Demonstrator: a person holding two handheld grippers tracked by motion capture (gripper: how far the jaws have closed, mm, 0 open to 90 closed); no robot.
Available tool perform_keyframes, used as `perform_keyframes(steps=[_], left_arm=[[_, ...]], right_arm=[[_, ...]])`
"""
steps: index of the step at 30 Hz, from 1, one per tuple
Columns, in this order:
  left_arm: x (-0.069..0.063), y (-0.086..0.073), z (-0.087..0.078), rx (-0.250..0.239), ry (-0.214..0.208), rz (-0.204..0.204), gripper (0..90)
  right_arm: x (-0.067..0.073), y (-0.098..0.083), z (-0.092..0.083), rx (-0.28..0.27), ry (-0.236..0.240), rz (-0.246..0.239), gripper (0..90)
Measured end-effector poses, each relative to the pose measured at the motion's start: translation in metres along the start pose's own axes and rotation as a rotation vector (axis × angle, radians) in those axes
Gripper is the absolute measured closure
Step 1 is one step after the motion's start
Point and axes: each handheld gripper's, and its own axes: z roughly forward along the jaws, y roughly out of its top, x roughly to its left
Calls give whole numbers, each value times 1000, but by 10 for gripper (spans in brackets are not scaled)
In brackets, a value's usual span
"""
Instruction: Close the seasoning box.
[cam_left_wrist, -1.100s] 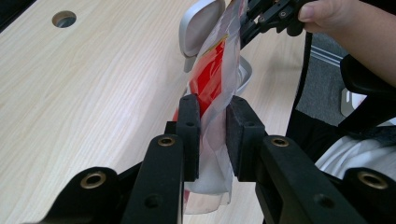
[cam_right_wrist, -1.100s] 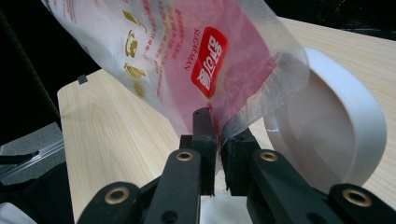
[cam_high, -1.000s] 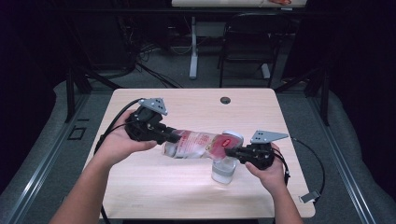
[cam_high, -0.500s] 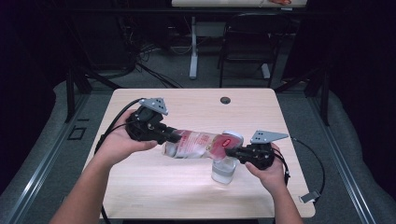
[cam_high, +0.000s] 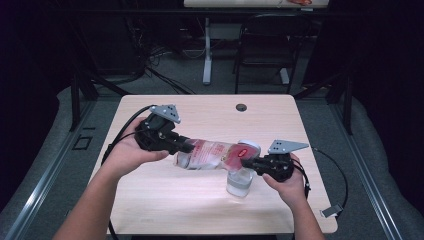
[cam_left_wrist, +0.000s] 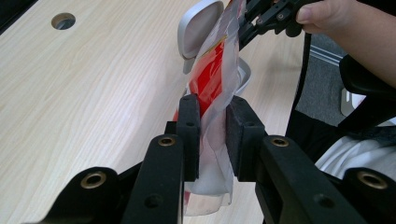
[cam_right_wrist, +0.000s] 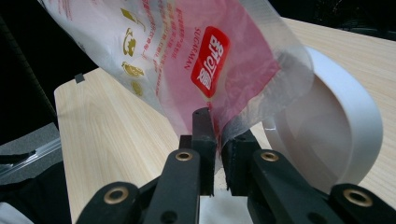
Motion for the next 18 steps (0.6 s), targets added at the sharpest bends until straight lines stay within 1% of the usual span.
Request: perform_keyframes(steps=[13,18], left_arm=[[-1,1,0,0,-1,-1,769],[-1,2,0,4,-1,7,769]], right_arm=[[0,0,0,1,-2,-1,842],[0,0,0,0,-2,1,842]])
